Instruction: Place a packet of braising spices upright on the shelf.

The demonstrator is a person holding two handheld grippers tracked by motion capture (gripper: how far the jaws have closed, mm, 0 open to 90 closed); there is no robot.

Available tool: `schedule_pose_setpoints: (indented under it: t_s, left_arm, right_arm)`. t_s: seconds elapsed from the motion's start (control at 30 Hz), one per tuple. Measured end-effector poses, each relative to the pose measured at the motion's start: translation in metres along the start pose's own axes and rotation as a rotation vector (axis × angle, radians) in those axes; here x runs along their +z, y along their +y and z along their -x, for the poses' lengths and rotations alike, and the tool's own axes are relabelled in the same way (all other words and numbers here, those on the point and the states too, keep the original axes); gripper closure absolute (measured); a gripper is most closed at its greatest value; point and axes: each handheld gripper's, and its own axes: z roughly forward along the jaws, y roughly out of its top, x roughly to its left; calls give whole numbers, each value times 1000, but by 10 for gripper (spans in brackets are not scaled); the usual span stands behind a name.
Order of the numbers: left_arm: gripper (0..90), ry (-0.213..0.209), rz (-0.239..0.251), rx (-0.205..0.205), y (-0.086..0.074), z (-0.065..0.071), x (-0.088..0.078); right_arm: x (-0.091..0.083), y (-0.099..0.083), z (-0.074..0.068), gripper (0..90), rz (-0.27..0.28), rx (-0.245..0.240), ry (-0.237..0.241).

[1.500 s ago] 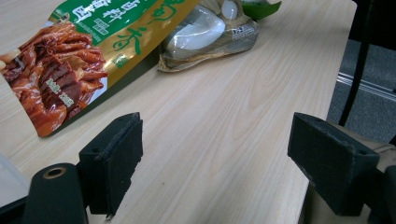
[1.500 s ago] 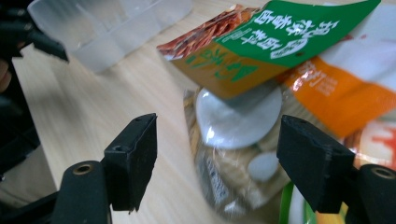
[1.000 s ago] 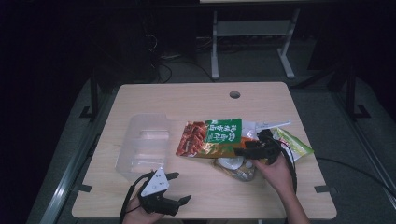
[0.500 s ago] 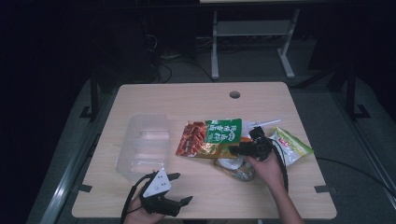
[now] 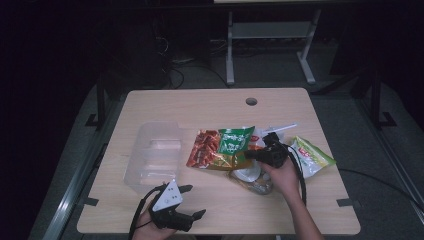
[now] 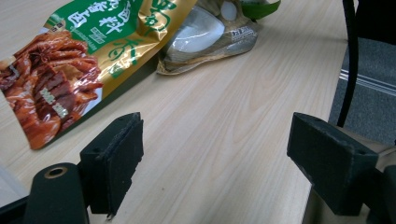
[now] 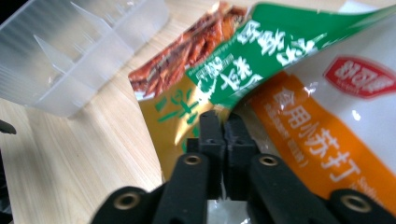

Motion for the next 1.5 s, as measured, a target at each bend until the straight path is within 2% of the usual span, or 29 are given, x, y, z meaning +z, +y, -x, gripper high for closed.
schedule_pose_setpoints:
  t_s: [0.1, 0.17, 0.37, 0.53, 0.7, 0.8, 1.03, 1.17, 1.27, 1.43, 1.5]
  left_arm:
    - [181, 1, 3, -4, 0, -1, 0]
    - [181, 0, 1, -4, 0, -1, 0]
    - [181, -2, 0, -1, 2, 0, 2]
    - [181, -2, -2, 5, 4, 1, 2]
    - [182, -8, -5, 9, 4, 2, 4]
    - [182, -9, -12, 15, 4, 2, 4]
    - [204, -28, -11, 13, 6, 2, 10]
    - [212, -35, -22, 15, 7, 5, 13]
    - [212, -38, -25, 13, 6, 7, 15]
    - [212, -39, -28, 14, 7, 6, 15]
    - [212, -38, -27, 14, 7, 5, 15]
  right_arm:
    - [-7, 2, -3, 900, 35, -23, 0]
    - [-11, 4, -5, 900, 31, -17, 2]
    - [-27, 11, -13, 900, 42, -71, -4]
    - [-37, 16, -20, 900, 23, -111, -9]
    - [-45, 20, -21, 900, -2, -123, -7]
    - [-45, 19, -17, 900, -26, -111, -13]
    - [-51, 15, -15, 900, -23, -128, 32]
    - [-46, 13, -9, 900, -47, -97, 43]
    - [-43, 7, 2, 898, -44, -54, 73]
    - [-35, -1, 13, 802, -55, -7, 97]
    - [-30, -3, 15, 754, -75, 13, 126]
